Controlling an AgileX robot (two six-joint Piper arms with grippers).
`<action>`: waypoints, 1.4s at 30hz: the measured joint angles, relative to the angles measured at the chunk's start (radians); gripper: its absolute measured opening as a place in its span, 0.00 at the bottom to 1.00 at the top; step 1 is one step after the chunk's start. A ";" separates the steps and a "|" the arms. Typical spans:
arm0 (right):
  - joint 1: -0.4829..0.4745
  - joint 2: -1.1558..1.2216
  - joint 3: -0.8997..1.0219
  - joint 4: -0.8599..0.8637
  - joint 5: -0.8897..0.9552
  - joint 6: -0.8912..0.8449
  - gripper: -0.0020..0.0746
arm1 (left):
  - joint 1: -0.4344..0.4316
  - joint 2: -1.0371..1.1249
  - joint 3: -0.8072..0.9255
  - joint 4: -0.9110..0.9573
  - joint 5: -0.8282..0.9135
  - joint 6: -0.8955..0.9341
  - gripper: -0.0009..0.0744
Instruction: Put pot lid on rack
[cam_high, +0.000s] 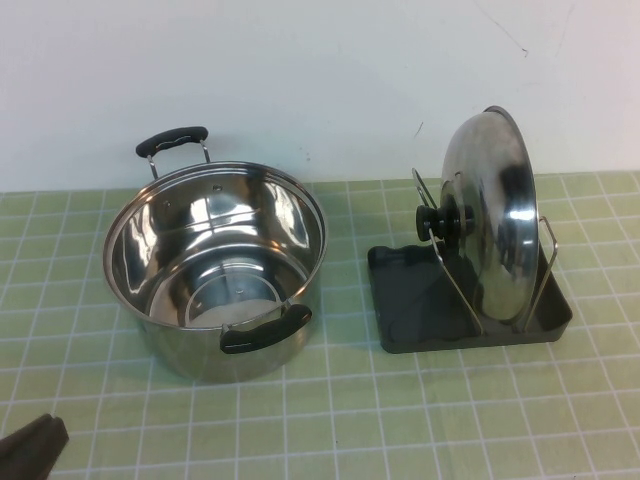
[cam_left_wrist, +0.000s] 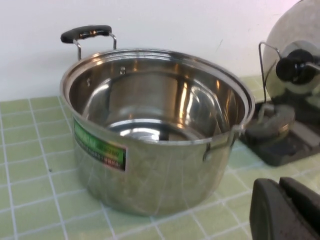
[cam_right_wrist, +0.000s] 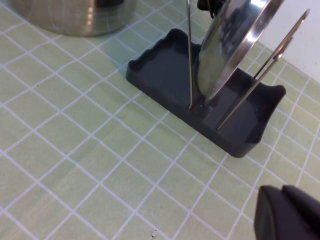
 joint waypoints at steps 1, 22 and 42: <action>0.000 0.000 0.000 0.000 0.000 0.000 0.02 | 0.000 0.000 0.008 0.002 -0.005 0.000 0.01; 0.000 0.000 0.001 0.004 0.000 0.000 0.02 | 0.524 -0.194 0.201 -0.538 0.013 0.589 0.01; 0.000 0.000 0.006 0.006 -0.002 0.000 0.02 | 0.477 -0.196 0.197 -0.553 0.070 0.588 0.01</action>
